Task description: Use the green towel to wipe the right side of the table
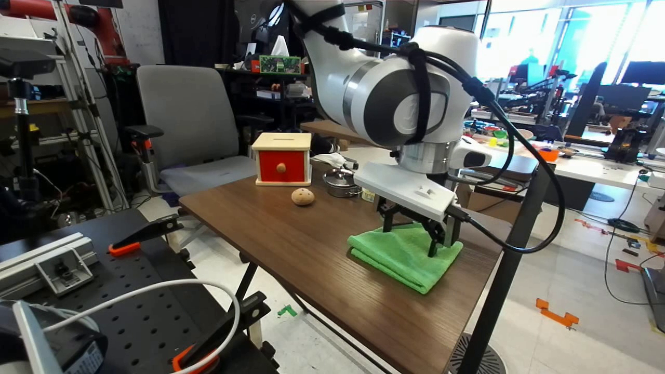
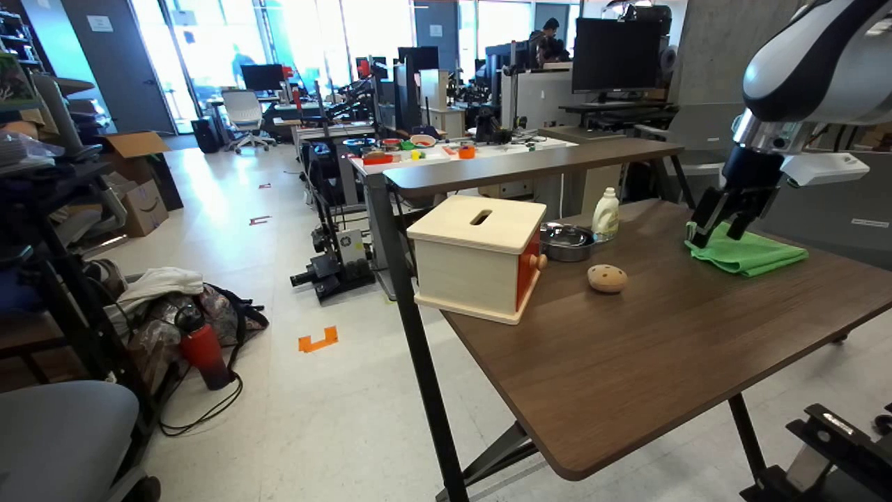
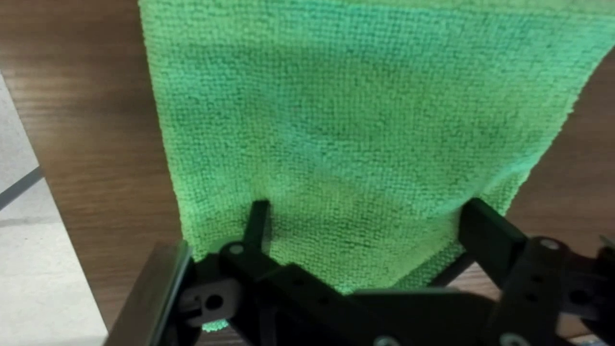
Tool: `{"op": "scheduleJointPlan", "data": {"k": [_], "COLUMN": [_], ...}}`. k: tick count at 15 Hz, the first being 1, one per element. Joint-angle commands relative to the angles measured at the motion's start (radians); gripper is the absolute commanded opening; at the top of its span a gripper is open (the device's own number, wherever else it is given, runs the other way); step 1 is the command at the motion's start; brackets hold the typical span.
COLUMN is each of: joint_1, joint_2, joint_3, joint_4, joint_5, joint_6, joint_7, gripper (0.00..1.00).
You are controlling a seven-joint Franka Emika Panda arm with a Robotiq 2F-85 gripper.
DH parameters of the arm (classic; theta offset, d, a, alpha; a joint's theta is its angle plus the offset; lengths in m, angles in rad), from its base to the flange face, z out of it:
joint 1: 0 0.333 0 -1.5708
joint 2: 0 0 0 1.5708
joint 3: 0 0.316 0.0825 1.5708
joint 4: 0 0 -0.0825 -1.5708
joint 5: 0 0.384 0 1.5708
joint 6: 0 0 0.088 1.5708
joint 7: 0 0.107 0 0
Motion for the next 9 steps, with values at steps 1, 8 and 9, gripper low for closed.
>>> {"op": "scheduleJointPlan", "data": {"k": [1, 8, 9], "joint_1": [-0.064, -0.053, -0.044], "joint_2": [-0.126, -0.102, -0.088], "joint_3": [0.051, 0.013, 0.003], "joint_4": [-0.203, -0.16, -0.134], "joint_5": [0.037, 0.057, 0.055], "joint_6": [0.05, 0.032, 0.022], "joint_7": [-0.077, -0.023, -0.005], "gripper": [1.0, 1.0, 1.0]}}
